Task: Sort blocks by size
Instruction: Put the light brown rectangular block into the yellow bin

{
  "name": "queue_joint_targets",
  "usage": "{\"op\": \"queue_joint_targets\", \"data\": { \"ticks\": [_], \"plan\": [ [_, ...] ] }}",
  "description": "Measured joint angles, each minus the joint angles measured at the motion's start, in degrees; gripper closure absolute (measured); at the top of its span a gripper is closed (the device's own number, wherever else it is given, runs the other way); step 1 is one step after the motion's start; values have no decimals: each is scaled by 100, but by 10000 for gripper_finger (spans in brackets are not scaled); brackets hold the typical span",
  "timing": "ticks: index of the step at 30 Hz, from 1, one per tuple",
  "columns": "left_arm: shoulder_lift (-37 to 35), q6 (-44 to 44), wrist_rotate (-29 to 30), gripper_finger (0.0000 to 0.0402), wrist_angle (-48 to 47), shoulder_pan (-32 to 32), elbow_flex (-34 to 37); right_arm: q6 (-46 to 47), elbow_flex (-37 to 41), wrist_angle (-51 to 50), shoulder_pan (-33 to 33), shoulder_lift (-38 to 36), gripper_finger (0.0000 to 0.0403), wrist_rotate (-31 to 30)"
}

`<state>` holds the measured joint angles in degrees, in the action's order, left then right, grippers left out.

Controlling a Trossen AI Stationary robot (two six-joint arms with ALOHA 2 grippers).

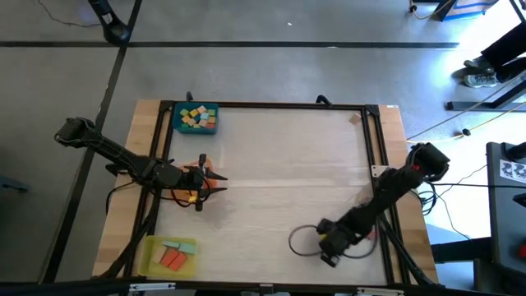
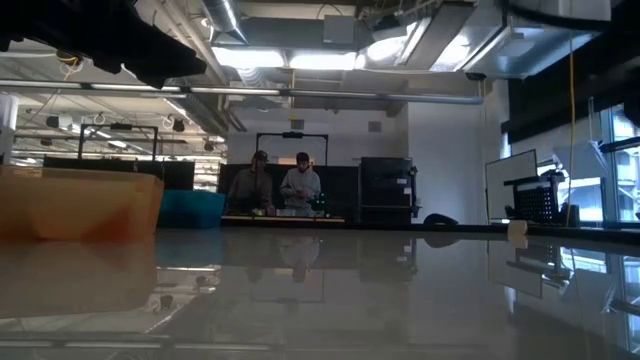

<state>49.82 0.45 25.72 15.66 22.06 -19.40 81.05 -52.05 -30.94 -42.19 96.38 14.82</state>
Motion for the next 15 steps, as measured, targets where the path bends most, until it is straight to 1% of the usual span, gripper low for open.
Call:
{"op": "queue_joint_targets", "data": {
  "ticks": [6, 8, 10, 12, 15],
  "plan": [
    [1, -23, 1, 272, -2, 0, 0, -1046, 2, -11, 805, 2, 361, -861],
    [0, -20, -1, 272, -1, 0, 0, -1424, 0, -8, 1055, 2, 361, -1028],
    [-1, -20, -1, 272, -2, 0, 0, -1804, -65, -93, 1232, -23, 361, -994],
    [1, -6, -1, 272, 0, 0, 0, -2115, -208, -281, 1265, -94, 361, -829],
    [1, -26, -1, 272, -2, 0, 0, -2105, -453, -928, 1107, -309, 361, -775]
  ]
}}
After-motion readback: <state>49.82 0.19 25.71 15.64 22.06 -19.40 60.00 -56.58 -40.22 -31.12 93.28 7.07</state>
